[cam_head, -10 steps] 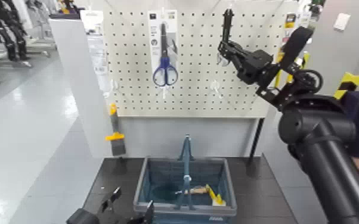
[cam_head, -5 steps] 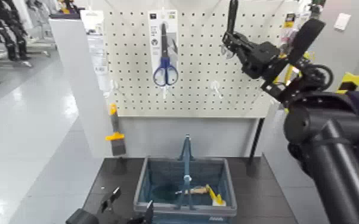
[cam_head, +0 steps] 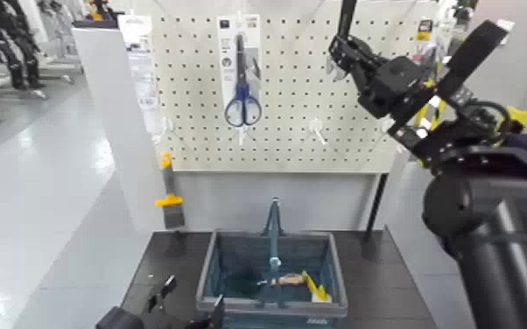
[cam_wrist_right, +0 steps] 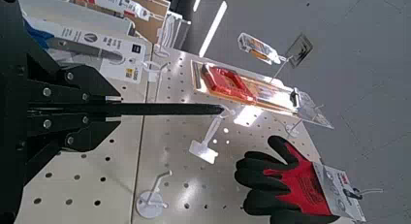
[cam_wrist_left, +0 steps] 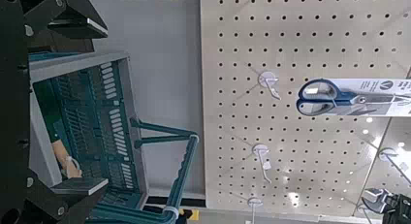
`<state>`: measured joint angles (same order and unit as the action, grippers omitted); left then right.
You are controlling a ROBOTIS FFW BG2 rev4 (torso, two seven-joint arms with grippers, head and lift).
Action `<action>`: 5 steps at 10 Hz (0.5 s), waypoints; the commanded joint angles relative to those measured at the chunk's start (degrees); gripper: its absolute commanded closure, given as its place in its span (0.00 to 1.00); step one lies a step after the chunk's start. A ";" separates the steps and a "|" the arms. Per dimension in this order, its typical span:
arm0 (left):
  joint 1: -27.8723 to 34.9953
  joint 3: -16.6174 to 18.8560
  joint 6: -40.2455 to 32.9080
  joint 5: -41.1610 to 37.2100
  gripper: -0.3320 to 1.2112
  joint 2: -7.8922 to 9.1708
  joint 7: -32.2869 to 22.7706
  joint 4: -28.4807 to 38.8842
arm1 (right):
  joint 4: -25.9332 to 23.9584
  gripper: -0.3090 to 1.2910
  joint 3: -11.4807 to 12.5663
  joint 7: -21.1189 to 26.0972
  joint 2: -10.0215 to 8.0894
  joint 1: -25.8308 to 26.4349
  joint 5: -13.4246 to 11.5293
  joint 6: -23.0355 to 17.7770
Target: Put the black wrench into the crate.
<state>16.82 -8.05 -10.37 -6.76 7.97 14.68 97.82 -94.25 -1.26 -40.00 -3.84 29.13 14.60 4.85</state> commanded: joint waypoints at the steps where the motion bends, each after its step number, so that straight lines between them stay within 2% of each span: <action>1: -0.03 -0.03 0.17 0.00 0.35 0.03 0.00 0.00 | -2.61 0.88 -0.58 1.41 1.12 -4.43 0.87 2.54; 5: 0.05 -0.03 0.17 0.00 0.35 0.12 0.00 0.00 | -4.81 0.88 -1.20 2.65 1.73 -10.94 1.84 7.54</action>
<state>16.87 -8.09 -10.19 -6.79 8.07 14.68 97.82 -98.92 -2.34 -37.37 -2.17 19.19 16.23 11.84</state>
